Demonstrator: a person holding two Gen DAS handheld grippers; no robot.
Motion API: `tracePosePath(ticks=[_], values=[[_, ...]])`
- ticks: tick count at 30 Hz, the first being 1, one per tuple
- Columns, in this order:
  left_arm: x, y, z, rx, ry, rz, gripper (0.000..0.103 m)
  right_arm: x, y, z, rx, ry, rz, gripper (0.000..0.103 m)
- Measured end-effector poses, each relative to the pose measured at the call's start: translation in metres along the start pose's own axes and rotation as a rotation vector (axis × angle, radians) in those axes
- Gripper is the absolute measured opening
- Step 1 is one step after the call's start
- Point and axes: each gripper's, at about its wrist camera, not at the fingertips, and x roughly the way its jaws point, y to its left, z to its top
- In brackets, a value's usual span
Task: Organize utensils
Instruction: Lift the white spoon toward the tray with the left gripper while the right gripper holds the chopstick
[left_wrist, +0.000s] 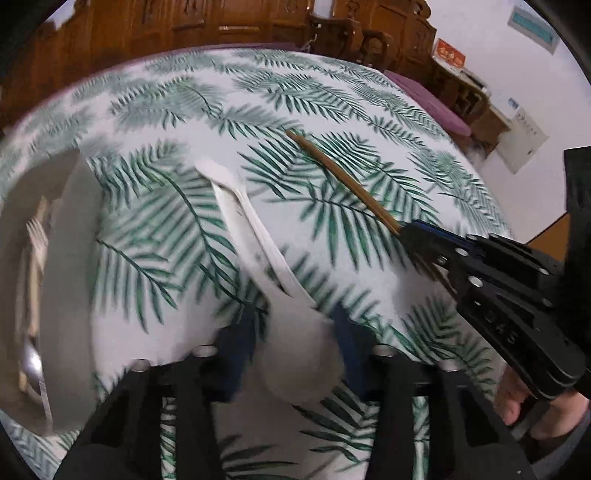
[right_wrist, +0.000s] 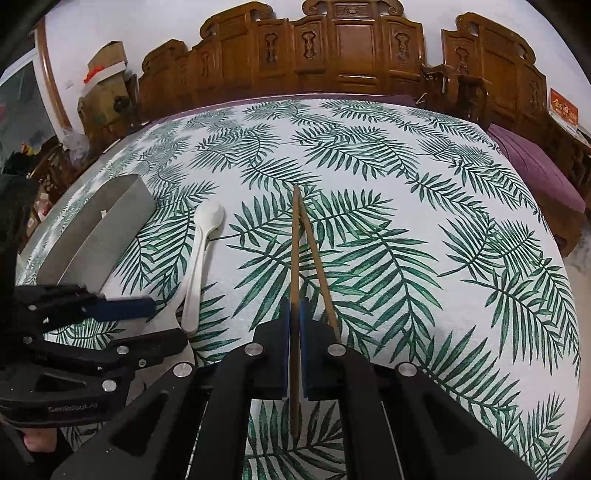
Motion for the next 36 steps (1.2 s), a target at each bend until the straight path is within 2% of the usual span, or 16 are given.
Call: tracePosePath(ticks=[7,13,18,22,26,31,36], values=[[-0.015,0.008,-0.014,-0.011,0.015,0.013,0.03,-0.003,0.007,0.001,-0.015,-0.006,0.006,0.006],[-0.021,0.025,-0.015,-0.029,0.054,0.034,0.03,-0.001,0.014,0.003,-0.036,-0.003,-0.005,0.006],[-0.009,0.037,-0.008,-0.053,0.105,0.058,0.029,0.002,0.015,0.001,-0.039,0.004,-0.011,0.006],[-0.002,0.039,0.0,-0.049,0.097,0.076,0.022,0.004,0.016,0.001,-0.044,0.011,-0.008,0.006],[0.003,0.041,0.004,-0.03,0.1,0.107,0.009,0.006,0.019,0.001,-0.052,0.016,-0.002,0.006],[-0.002,0.045,0.008,-0.028,0.092,0.117,0.008,0.006,0.021,0.0,-0.06,0.017,0.002,0.006],[-0.02,0.048,0.01,-0.01,0.05,0.13,0.008,0.004,0.023,0.0,-0.055,0.01,0.007,0.006]])
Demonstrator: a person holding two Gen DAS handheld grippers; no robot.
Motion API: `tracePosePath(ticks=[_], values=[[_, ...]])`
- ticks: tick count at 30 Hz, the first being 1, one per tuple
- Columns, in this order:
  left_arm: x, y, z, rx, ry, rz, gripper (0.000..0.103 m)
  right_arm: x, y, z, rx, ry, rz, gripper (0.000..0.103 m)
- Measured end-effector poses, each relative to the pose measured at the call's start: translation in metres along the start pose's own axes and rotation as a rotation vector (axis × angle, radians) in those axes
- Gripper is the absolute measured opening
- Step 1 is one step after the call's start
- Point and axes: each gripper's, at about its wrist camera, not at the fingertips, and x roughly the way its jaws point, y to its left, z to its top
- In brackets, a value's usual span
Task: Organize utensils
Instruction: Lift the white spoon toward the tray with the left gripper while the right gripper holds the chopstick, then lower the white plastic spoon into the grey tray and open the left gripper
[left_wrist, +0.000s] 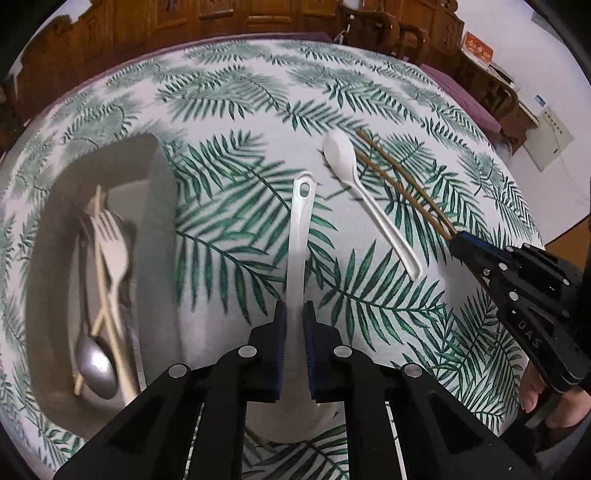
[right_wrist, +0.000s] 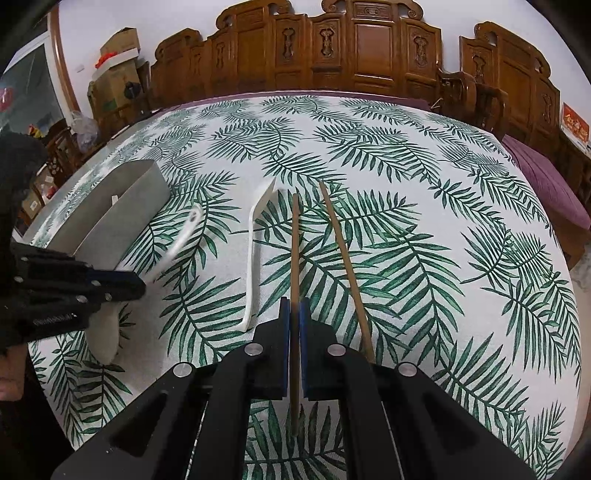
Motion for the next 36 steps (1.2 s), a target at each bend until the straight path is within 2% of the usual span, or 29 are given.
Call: tracePosePath(ticks=[11,17,27,36], values=[[-0.038,0.026,-0.004,0.04,-0.093,0.013,0.008,-0.006,0.018,0.014,0.0,-0.049,0.019,0.006],[-0.053,0.041,-0.004,0.029,-0.121,-0.038,0.008,-0.001,0.029,0.022,-0.012,-0.063,0.008,0.006],[-0.084,0.037,-0.007,0.044,-0.187,-0.113,0.008,-0.008,0.022,0.029,0.035,-0.116,-0.013,0.006],[-0.11,0.047,-0.004,0.05,-0.231,-0.061,0.008,-0.019,0.025,0.032,0.037,-0.156,-0.017,0.006]])
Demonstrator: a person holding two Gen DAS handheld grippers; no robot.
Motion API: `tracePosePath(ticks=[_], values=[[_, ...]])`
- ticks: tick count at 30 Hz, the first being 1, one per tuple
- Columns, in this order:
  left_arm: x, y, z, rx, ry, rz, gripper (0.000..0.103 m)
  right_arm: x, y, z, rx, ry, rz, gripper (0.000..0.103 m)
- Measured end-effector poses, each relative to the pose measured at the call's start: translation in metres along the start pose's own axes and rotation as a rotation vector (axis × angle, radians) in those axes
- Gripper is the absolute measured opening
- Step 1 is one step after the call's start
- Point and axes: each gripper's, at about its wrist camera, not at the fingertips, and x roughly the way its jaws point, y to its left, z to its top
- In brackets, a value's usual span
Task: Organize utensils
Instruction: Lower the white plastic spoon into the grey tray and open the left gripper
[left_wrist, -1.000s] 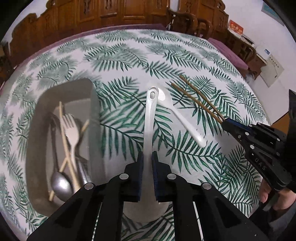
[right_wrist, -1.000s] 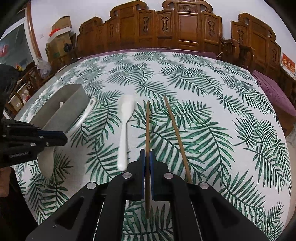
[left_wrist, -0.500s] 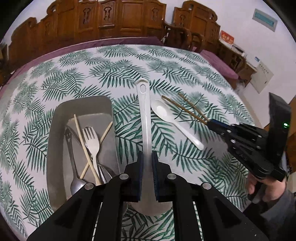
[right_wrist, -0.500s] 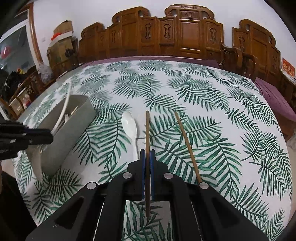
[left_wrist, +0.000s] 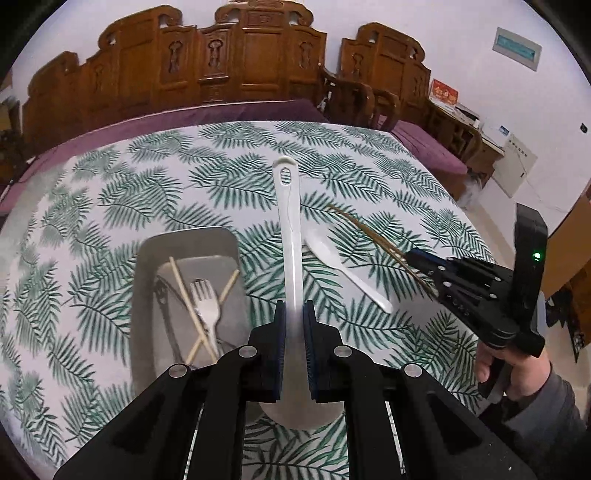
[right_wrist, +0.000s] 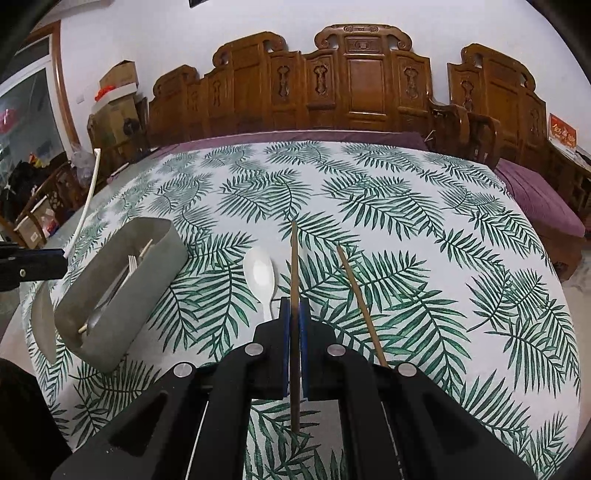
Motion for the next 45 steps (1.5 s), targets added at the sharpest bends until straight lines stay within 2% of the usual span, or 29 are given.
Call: tracePosePath(ticks=[7,14,20,33,37,45], values=[[0.001,0.028,-0.001,-0.021,0.005,0.053,0.008,-0.005,0.002,0.001,0.002,-0.016,0.003,0.006],[0.025,0.058,-0.013,-0.047,0.046,0.083,0.008,-0.004,0.004,0.001,-0.003,-0.015,-0.002,0.006],[0.045,0.066,-0.027,-0.033,0.064,0.104,0.008,-0.003,0.003,-0.001,-0.005,-0.009,-0.006,0.006],[0.067,0.081,-0.036,-0.076,0.102,0.065,0.008,-0.011,0.018,0.0,-0.037,-0.034,-0.014,0.006],[0.066,0.084,-0.037,-0.079,0.091,0.07,0.008,-0.011,0.024,0.0,-0.046,-0.038,-0.016,0.006],[0.037,0.093,-0.031,-0.071,0.016,0.082,0.021,-0.019,0.057,-0.003,-0.076,-0.05,0.01,0.006]])
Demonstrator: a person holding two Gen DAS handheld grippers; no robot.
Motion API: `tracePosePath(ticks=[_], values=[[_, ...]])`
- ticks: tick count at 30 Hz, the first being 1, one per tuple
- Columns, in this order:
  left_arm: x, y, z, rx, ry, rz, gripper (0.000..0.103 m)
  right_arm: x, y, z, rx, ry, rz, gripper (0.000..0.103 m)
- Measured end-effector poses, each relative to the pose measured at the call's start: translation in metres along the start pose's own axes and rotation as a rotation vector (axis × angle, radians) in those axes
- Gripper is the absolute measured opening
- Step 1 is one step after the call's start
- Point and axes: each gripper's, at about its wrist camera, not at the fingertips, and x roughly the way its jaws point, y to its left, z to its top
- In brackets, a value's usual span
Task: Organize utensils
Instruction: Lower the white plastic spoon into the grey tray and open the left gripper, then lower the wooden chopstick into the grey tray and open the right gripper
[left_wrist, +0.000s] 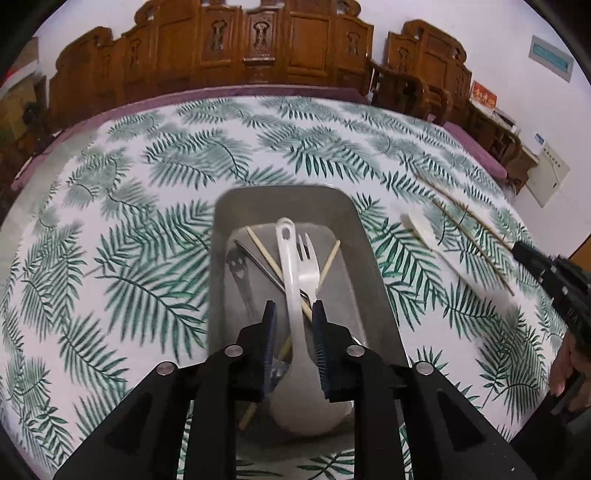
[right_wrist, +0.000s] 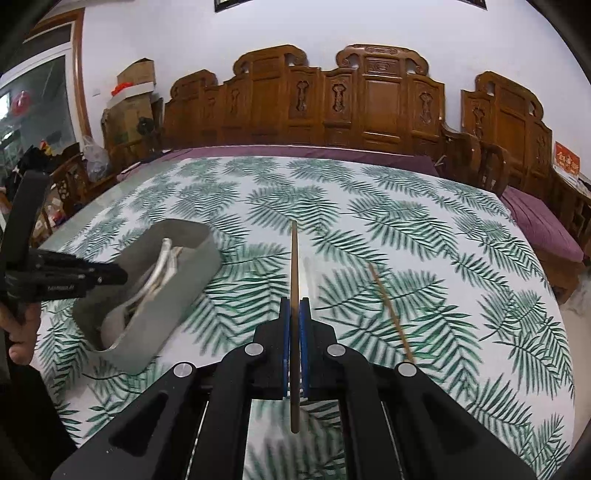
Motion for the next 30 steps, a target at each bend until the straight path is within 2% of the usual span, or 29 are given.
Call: tracePosePath(ticks=[8,13,18,30], values=[[-0.031,0.017,0.001,-0.012,-0.064,-0.016,0.024,-0.017,0.05,0.016,-0.061,-0.027,0.041,0.006],[-0.042,0.027,0.001,-0.015,-0.091,-0.015,0.033,-0.019,0.08,0.023,-0.056,-0.023,0.103,0.006],[-0.052,0.04,0.002,-0.032,-0.117,-0.005,0.039,-0.001,0.115,0.027,-0.068,0.017,0.138,0.006],[-0.06,0.061,0.003,-0.069,-0.142,0.018,0.039,0.054,0.15,0.03,-0.041,0.131,0.136,0.006]])
